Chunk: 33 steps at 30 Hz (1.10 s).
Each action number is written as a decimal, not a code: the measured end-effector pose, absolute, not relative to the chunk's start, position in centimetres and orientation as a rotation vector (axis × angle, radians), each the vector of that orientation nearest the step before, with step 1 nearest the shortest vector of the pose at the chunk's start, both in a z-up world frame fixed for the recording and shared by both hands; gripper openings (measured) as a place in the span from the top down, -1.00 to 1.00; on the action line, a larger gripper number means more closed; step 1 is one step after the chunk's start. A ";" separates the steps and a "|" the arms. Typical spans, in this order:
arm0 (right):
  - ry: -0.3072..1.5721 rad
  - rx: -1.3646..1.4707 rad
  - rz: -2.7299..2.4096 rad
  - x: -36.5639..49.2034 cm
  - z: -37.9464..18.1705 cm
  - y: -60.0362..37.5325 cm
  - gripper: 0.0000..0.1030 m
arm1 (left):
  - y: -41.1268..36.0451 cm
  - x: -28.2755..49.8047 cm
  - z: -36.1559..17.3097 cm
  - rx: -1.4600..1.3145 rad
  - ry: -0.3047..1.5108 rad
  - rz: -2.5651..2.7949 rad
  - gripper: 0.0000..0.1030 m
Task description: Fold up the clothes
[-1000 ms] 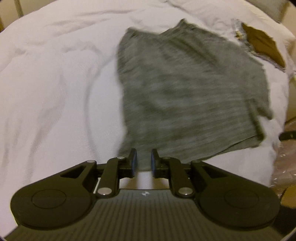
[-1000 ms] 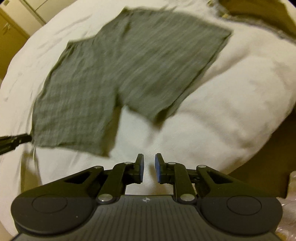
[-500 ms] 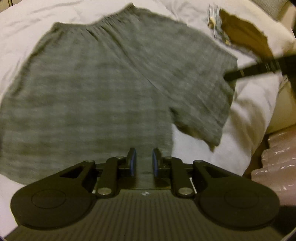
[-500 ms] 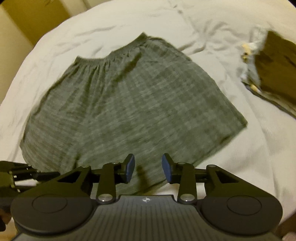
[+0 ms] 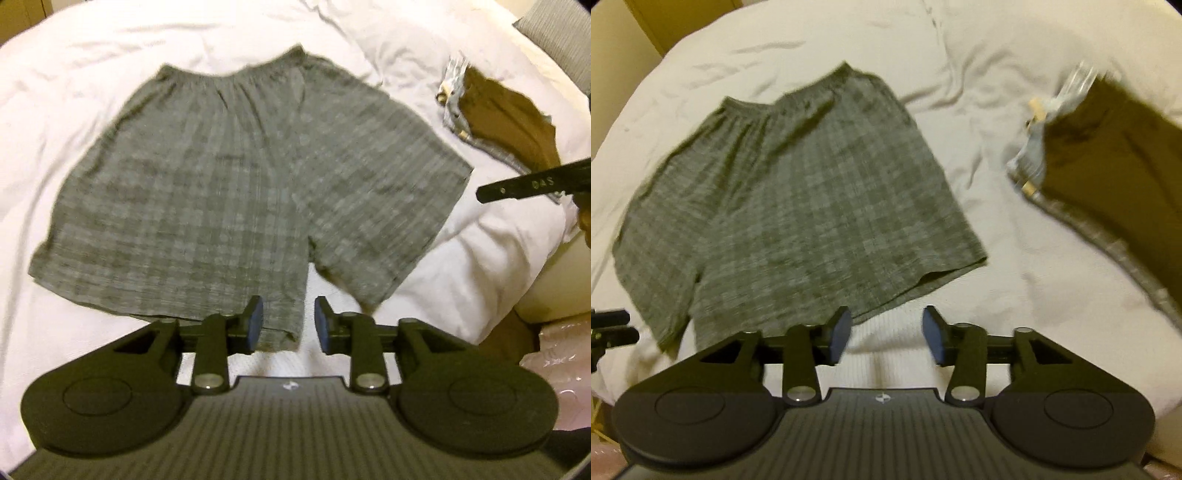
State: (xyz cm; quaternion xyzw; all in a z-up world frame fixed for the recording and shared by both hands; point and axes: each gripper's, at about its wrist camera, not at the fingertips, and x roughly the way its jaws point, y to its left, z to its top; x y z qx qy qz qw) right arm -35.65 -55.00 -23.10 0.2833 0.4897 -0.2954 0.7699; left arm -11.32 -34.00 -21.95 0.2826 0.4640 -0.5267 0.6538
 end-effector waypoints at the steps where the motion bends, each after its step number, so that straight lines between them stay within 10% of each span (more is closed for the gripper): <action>1: 1.057 0.606 -0.647 -35.8 -22.1 -54.5 -0.06 | -33.9 -11.7 -21.4 0.642 1.043 -1.198 0.50; 8: 0.964 0.531 -0.722 -36.4 -12.9 -51.5 -0.72 | -33.3 -13.8 -16.7 0.630 0.978 -1.241 0.05; 20: 0.944 0.421 -0.597 -36.8 -6.7 -55.0 -0.72 | -35.1 -16.6 -11.4 0.571 0.878 -1.146 -0.97; 33: 1.055 0.258 -0.287 -41.6 -7.0 -61.8 -0.72 | -37.2 -27.8 -10.8 0.296 1.015 -0.757 -0.97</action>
